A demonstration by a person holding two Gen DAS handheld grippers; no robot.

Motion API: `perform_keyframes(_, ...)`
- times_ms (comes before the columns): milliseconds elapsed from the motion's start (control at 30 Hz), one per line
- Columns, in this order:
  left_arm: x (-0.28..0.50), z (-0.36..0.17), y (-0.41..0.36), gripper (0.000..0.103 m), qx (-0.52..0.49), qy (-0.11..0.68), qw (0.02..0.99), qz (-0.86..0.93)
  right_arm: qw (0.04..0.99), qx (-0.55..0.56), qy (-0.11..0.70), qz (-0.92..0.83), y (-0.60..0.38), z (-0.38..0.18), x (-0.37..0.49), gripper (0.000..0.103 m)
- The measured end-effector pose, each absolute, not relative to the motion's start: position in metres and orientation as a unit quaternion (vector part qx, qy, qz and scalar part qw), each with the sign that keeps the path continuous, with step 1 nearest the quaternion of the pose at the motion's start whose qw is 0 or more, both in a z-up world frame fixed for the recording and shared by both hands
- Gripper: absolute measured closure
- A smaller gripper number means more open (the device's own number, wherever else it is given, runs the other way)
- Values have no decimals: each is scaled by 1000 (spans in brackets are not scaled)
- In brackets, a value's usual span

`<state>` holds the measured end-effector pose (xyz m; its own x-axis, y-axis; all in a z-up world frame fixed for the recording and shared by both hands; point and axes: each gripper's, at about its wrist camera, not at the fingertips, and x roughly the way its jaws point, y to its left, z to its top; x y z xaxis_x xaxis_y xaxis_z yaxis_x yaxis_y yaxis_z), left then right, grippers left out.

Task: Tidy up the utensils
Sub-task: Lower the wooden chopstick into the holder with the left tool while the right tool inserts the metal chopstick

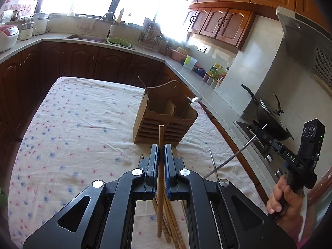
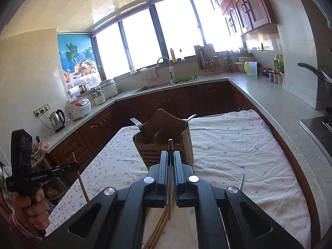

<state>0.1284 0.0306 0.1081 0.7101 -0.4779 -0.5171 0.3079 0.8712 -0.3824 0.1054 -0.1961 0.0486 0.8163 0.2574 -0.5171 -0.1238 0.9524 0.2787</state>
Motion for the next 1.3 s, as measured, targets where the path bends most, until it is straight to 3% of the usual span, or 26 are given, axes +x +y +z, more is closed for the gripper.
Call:
perform_keyframes(467,152,163,33,99,-121,240,940,-210,955,119,254,100,-200,72,140,99)
perform_keyframes(933,224,224,27,99,-129,156,961,-190,968,122,195,99,-194,112,203,99)
perform_keyframes(1100,258,225,19,99,-141,140,964,-175,970,119,195,88,-195,111,231,99)
perform_keyframes(1300,286,189,5,99,-152,138,965,-165,967,119,214,73,-195,81,249,99)
